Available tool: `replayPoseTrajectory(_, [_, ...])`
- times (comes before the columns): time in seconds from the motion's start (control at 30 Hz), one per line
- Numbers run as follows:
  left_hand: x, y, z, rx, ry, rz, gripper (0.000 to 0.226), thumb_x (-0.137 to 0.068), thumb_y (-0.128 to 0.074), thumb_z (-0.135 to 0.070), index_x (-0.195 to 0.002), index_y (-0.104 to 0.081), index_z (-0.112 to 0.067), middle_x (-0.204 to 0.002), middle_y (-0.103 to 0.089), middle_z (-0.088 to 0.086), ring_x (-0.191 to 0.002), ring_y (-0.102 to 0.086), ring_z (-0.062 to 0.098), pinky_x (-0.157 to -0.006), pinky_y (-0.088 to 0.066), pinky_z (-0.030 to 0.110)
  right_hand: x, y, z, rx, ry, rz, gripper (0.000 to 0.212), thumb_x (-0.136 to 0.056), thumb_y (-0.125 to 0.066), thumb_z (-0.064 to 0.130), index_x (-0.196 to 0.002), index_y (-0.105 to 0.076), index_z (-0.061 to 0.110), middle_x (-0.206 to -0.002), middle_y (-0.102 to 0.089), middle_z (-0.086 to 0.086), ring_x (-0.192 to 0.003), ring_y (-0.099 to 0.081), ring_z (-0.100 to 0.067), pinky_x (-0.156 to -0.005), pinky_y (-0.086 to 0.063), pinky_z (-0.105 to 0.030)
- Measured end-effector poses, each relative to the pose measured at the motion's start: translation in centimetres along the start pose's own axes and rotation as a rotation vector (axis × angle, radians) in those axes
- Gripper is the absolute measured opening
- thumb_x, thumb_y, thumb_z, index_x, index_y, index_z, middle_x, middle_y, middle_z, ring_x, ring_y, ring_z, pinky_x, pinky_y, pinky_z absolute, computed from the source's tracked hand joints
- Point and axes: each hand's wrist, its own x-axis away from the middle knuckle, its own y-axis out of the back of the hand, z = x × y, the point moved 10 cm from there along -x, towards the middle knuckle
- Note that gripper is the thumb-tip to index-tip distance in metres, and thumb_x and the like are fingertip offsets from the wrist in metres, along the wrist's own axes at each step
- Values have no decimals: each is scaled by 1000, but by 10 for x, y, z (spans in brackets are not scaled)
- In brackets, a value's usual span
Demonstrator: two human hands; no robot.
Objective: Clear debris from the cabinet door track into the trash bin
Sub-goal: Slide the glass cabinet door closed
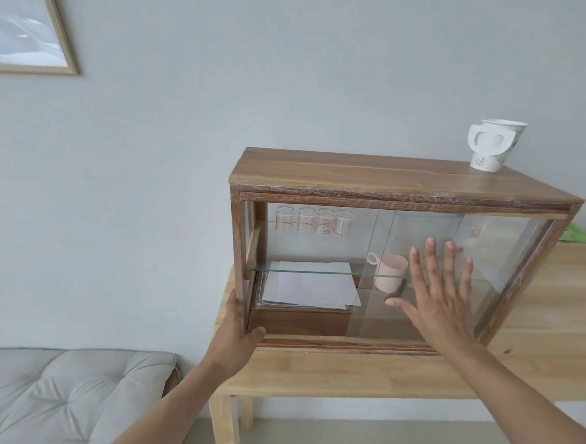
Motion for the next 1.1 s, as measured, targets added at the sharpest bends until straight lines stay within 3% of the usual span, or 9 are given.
replayPoseTrajectory(0.1, [2, 1, 0, -12, 16, -2, 71, -94, -66, -19, -134, -19, -52, -122, -50, -27, -108, -52, -13, -81, -42, 20, -8, 8, 28, -15, 47, -44, 117, -88, -49, 83, -171, -12, 9, -180, -3, -22, -163, -4, -53, -126, -5, -78])
replayPoseTrajectory(0.23, [3, 2, -1, -42, 11, -10, 72, -93, -66, -17, -140, -18, -42, -122, -55, -25, -106, -55, -16, -78, -44, 19, -19, 23, 78, -62, 94, -121, 121, -87, -65, 78, -171, -10, 11, -180, -1, -18, -164, -4, -51, -125, -6, -78])
replayPoseTrajectory(0.43, [9, 3, -5, -89, -15, -2, 75, -93, -63, -16, -143, -14, -42, -122, -54, -31, -101, -59, -13, -75, -44, 14, -37, 36, 146, -133, 132, -153, 128, -81, -76, 71, -172, -6, 15, -181, 3, -13, -165, 0, -48, -126, -5, -77])
replayPoseTrajectory(0.57, [13, 3, -7, -105, 0, -17, 79, -91, -62, -15, -148, -11, -38, -127, -57, -17, -105, -61, 11, -83, -49, 35, -43, 39, 170, -148, 135, -157, 130, -79, -78, 69, -172, -5, 15, -181, 4, -13, -165, 1, -47, -126, -3, -77])
replayPoseTrajectory(0.67, [14, 2, -10, -99, 7, -17, 77, -90, -60, -13, -146, -13, -38, -131, -58, -11, -106, -63, 17, -87, -53, 42, -47, 41, 182, -154, 137, -158, 130, -78, -80, 68, -172, -7, 15, -181, 2, -13, -165, -1, -47, -126, -2, -77])
replayPoseTrajectory(0.8, [15, 2, -11, -117, 18, -6, 82, -90, -59, -14, -151, -8, -38, -143, -53, -6, -112, -60, 19, -87, -48, 38, -54, 45, 208, -179, 152, -160, 130, -78, -81, 67, -172, -7, 16, -181, 4, -12, -165, 3, -46, -126, 5, -75])
replayPoseTrajectory(0.97, [17, 3, -13, -172, 24, 33, 91, -95, -59, -17, -158, 5, -32, -159, -41, 1, -131, -53, 26, -103, -46, 43, -60, 46, 225, -204, 145, -157, 129, -79, -78, 70, -172, -7, 16, -181, 9, -10, -165, 3, -46, -127, 7, -73])
replayPoseTrajectory(1.1, [19, 7, -14, -205, 46, 58, 87, -95, -60, -16, -158, -1, -26, -160, -42, 5, -136, -50, 29, -107, -44, 45, -58, 50, 225, -206, 139, -117, 128, -80, -78, 69, -172, -6, 16, -181, 5, -11, -165, 1, -46, -127, 6, -73])
